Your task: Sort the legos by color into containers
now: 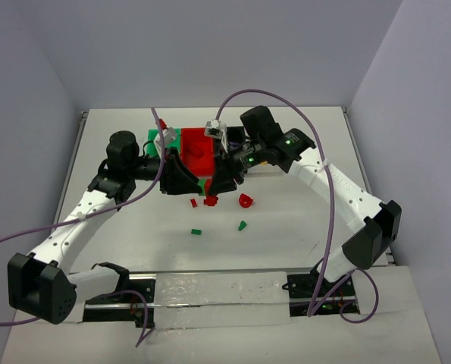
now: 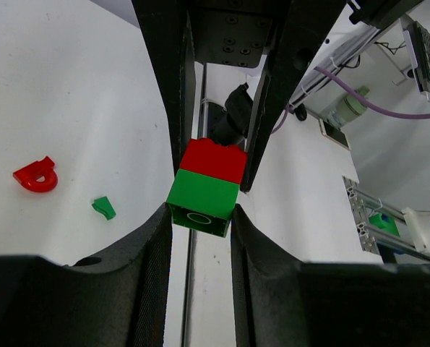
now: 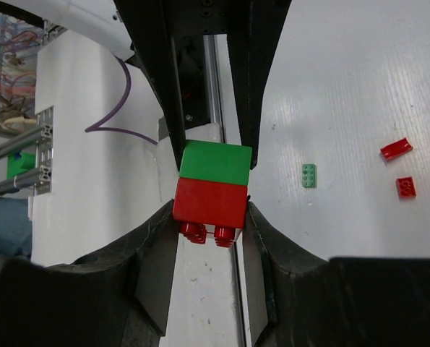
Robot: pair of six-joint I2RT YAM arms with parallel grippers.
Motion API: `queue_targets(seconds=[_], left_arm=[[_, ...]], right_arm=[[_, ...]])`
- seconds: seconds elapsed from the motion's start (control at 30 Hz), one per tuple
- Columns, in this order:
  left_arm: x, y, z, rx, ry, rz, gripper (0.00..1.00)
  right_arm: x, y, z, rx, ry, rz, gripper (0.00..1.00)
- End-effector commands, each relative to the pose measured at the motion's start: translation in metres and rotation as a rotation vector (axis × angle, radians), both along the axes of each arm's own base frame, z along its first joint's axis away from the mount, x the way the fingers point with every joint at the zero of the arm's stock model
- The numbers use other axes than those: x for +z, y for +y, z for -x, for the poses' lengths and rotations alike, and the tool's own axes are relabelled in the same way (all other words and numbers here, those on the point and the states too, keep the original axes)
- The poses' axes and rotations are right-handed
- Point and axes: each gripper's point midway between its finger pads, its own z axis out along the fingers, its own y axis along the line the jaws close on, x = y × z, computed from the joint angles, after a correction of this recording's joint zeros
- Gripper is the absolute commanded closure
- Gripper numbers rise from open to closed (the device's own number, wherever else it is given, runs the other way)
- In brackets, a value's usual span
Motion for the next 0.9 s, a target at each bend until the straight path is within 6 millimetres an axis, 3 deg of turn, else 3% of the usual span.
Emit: queue_targets(seconds=[0.0,0.03,0.1,0.13,0.17,0.23,0.53,0.63,0.67,0.87], left_arm=[[0.009,-0.002,-0.006,0.018,-0.052,0.016,1.0],[0.009,-0.002,-0.005,0.015,-0.052,0.017,1.0],[0.01,-0.002,-0.004,0.004,-0.052,0.02,0.84],[0.01,-0.002,-0.003,-0.001,-0.05,0.021,0.81],[0.011,-0.002,0.0,-0.016,-0.05,0.024,0.68],[0.011,-0.002,0.002,-0.028,-0.051,0.026,0.56],[0.011,-0.002,0.007,-0.045,-0.048,0.028,0.45],[0.012,-0.002,0.007,-0.049,-0.048,0.029,0.51],[0.012,-0.001,0.008,-0.054,-0.049,0.031,0.61],[0.013,0.0,0.013,-0.075,-0.047,0.043,0.96]], right_arm=[[0.019,0.009,-0.004,0.009,-0.043,-0.051,0.67],[0.019,0.01,-0.005,0.008,-0.042,-0.05,0.71],[0.018,0.011,-0.004,0.018,-0.037,-0.052,0.91],[0.018,0.011,-0.004,0.024,-0.039,-0.054,0.93],[0.017,0.011,-0.003,0.031,-0.039,-0.057,0.98],[0.017,0.01,0.0,0.045,-0.037,-0.065,1.0],[0.018,0.009,0.007,0.074,-0.033,-0.076,1.0],[0.017,0.009,0.006,0.074,-0.03,-0.073,1.0],[0.017,0.009,0.006,0.075,-0.028,-0.072,1.0],[0.012,0.009,0.003,0.064,-0.029,-0.061,1.0]])
